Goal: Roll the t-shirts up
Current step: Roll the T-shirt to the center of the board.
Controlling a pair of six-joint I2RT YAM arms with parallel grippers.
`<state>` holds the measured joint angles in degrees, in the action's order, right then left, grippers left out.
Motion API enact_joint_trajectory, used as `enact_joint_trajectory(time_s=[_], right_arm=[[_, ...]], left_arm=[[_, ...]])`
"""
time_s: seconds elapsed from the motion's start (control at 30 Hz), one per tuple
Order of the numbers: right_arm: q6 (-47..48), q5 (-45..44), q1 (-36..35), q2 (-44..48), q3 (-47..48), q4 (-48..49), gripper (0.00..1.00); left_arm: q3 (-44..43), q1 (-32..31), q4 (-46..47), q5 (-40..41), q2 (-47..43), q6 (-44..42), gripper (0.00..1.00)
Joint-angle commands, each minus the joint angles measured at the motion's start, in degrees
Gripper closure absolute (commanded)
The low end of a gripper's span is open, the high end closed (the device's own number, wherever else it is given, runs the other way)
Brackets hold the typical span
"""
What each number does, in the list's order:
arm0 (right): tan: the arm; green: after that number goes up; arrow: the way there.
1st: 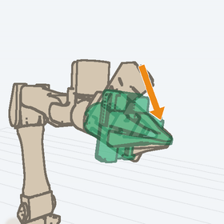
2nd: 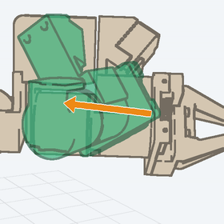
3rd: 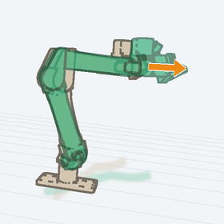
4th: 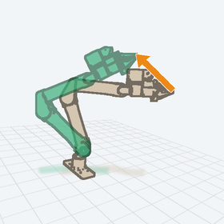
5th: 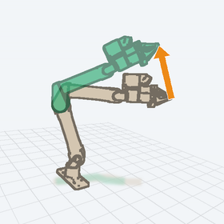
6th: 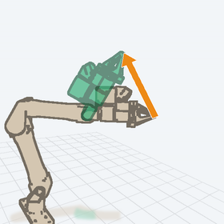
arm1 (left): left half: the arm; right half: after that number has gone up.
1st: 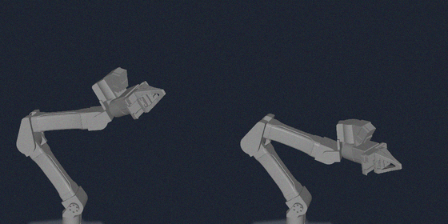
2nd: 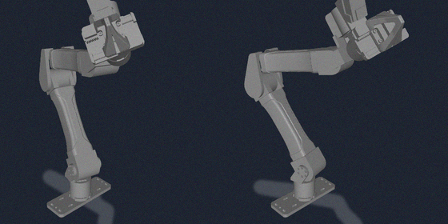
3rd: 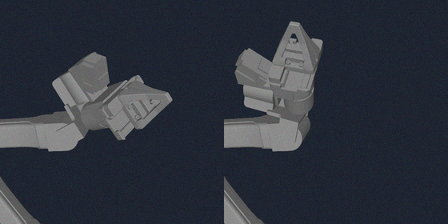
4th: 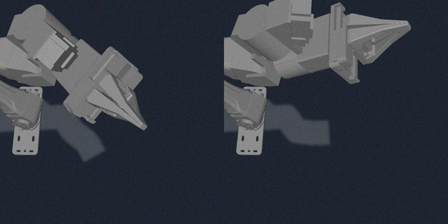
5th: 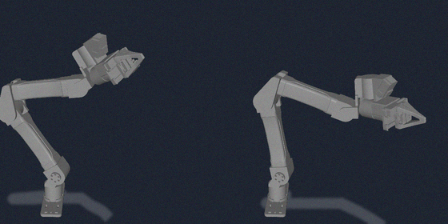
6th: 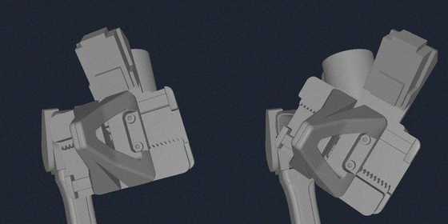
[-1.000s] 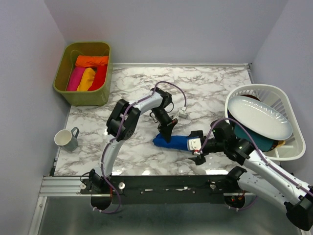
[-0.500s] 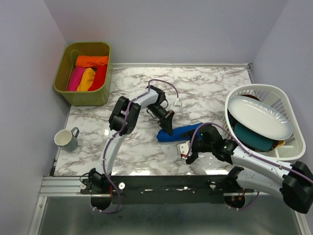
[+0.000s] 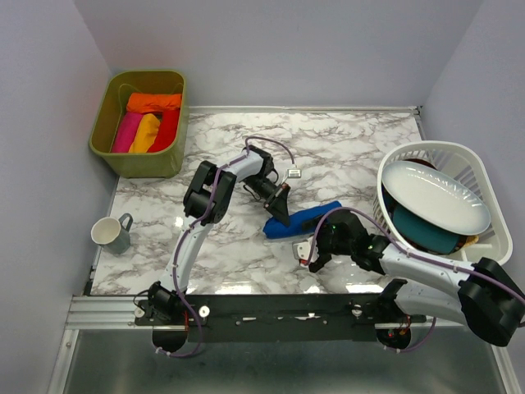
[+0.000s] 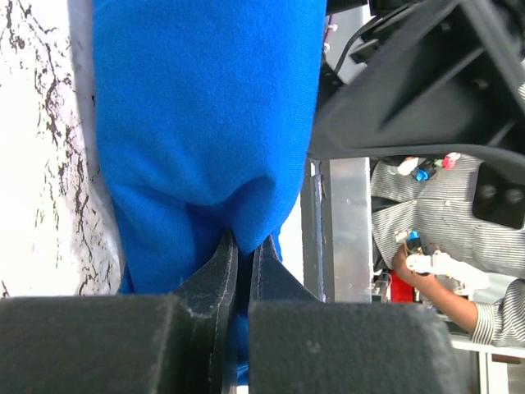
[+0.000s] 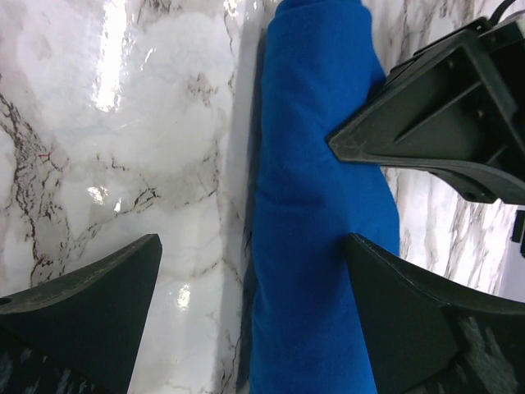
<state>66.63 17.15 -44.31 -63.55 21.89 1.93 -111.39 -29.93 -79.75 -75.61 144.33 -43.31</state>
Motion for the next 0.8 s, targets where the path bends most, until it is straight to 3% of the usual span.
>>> enact_joint_trajectory(time_s=[0.0, 0.23, 0.43, 0.53, 0.77], right_arm=[[0.17, -3.7, -0.42, -2.72, -1.23, 4.74, 0.0], [-0.97, -4.75, -0.16, -2.11, -0.36, 4.92, 0.0], [-14.3, -4.85, 4.66, -1.31, 8.24, -5.69, 0.0], [-16.53, -4.23, 7.73, -1.84, 10.63, -9.66, 0.0], [-7.15, 5.08, 14.6, -5.09, 11.86, -14.75, 0.0]], left_arm=[[1.0, 0.84, -7.18, 2.75, 2.36, -0.81, 0.93], [1.18, 1.37, -7.18, 3.45, 2.97, -0.64, 0.93], [1.97, 1.37, -3.76, 4.77, 1.57, 3.22, 0.87], [2.15, 1.46, -2.96, 4.69, 1.39, 4.11, 0.86], [3.9, 1.72, -1.91, 3.63, 1.21, 5.34, 0.85]])
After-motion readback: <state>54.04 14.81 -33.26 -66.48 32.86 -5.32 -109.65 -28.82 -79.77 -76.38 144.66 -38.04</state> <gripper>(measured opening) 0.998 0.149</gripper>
